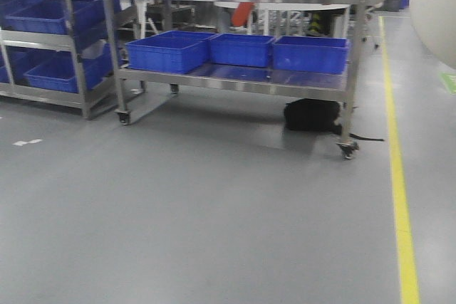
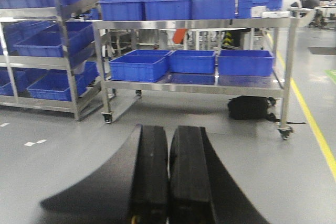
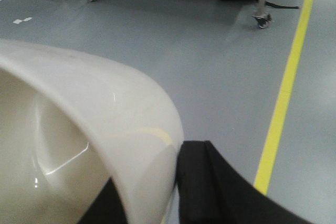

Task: Move white bin to right shelf second layer
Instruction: 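Turn the base past the blue-crate racks carrying the bin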

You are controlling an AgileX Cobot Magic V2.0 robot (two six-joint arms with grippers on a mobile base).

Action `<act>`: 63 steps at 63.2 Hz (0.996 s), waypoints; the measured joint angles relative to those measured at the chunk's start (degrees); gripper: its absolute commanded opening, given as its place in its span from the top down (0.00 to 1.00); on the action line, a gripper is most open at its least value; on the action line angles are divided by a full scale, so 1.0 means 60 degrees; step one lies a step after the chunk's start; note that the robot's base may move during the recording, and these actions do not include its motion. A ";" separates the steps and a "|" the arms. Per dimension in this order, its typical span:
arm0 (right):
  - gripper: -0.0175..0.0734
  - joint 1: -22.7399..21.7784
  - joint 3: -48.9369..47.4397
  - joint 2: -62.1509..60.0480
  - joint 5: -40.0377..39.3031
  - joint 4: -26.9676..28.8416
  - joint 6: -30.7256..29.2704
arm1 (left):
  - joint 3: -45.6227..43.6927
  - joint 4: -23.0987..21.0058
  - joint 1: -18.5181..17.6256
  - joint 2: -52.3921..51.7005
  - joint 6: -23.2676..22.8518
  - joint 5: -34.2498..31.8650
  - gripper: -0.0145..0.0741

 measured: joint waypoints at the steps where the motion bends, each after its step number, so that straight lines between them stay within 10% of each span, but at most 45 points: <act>1: 0.75 0.0000 0.0000 0.0000 0.0000 0.0000 0.0000 | 0.0000 0.0000 0.0000 0.0000 0.0000 0.0000 0.74; 63: 0.75 0.0000 0.0000 0.0000 -0.0006 0.0000 0.0000 | 0.0000 0.0000 0.0000 0.0000 0.0000 0.0000 0.74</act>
